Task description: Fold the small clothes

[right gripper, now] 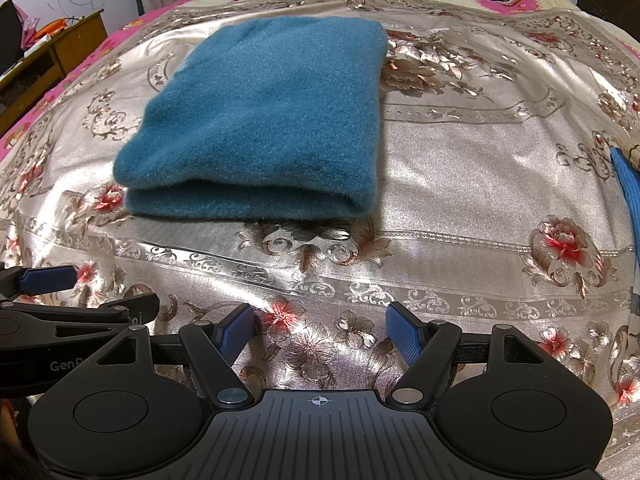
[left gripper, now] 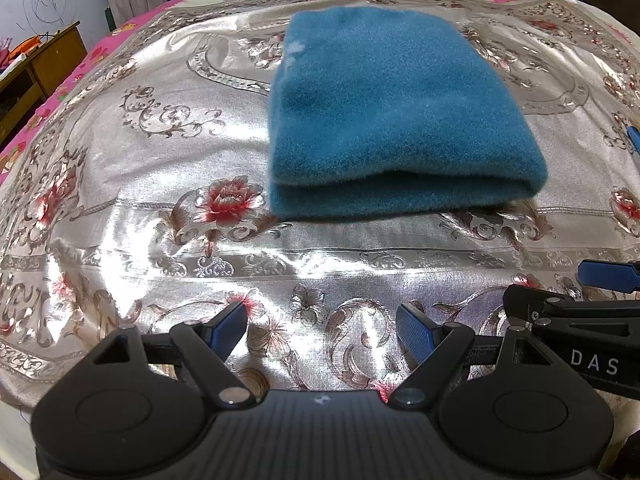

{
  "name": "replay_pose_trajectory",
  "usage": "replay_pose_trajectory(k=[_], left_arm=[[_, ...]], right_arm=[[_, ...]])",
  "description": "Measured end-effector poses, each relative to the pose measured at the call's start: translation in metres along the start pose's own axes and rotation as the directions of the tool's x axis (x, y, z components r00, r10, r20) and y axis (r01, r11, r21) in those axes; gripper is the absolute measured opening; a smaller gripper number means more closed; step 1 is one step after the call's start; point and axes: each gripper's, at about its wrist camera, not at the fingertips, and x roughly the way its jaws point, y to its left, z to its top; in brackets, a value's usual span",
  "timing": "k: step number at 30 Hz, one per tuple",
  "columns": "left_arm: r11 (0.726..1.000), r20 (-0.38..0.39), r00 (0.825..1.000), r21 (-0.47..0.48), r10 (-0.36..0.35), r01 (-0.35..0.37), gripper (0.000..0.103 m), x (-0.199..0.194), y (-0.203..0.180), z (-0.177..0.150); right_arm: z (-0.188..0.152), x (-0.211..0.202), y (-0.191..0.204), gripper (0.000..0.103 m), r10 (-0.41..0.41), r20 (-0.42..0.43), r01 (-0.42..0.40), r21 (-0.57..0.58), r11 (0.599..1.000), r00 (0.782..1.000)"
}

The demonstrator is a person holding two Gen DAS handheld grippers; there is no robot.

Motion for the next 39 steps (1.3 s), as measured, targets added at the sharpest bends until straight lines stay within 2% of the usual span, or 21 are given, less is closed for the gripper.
replay_pose_trajectory(k=[39], left_arm=[[1.0, -0.004, 1.0, -0.006, 0.0, 0.0, 0.085, 0.0011, 0.0008, -0.0011]], right_arm=[[0.0002, 0.0005, -0.0003, 0.074, 0.002, 0.0, -0.002, 0.002, 1.0, 1.0]])
